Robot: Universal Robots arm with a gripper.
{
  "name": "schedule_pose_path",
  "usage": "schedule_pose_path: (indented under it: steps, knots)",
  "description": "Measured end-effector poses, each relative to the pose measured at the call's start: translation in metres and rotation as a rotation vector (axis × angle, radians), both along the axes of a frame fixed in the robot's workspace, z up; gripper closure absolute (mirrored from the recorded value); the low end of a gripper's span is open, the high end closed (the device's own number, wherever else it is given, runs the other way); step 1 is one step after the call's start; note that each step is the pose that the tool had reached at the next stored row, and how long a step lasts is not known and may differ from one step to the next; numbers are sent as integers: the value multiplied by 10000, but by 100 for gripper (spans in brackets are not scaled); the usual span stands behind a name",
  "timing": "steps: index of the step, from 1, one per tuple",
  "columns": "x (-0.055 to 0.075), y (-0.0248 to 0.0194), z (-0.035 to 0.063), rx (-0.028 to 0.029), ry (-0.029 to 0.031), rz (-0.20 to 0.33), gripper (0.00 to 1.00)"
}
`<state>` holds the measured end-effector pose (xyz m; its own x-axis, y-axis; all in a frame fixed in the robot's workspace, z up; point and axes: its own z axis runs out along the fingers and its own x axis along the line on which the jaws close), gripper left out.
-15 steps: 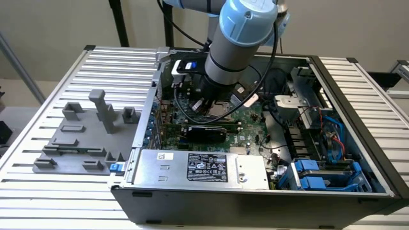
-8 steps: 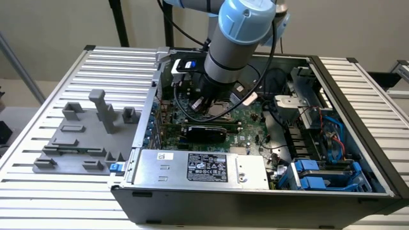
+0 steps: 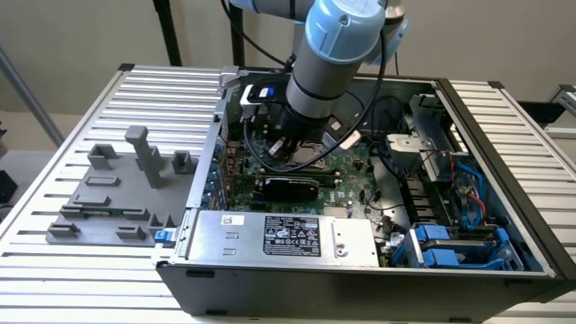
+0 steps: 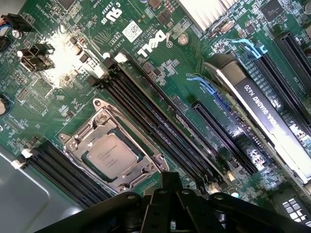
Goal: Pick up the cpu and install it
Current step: 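Install the second cpu locking lever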
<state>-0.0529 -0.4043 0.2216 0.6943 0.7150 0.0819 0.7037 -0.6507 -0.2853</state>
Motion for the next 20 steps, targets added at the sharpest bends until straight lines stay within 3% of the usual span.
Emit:
schedule_pose_path:
  steps: [20]
  knots:
    - [-54,73,-182,-143,1,0,89]
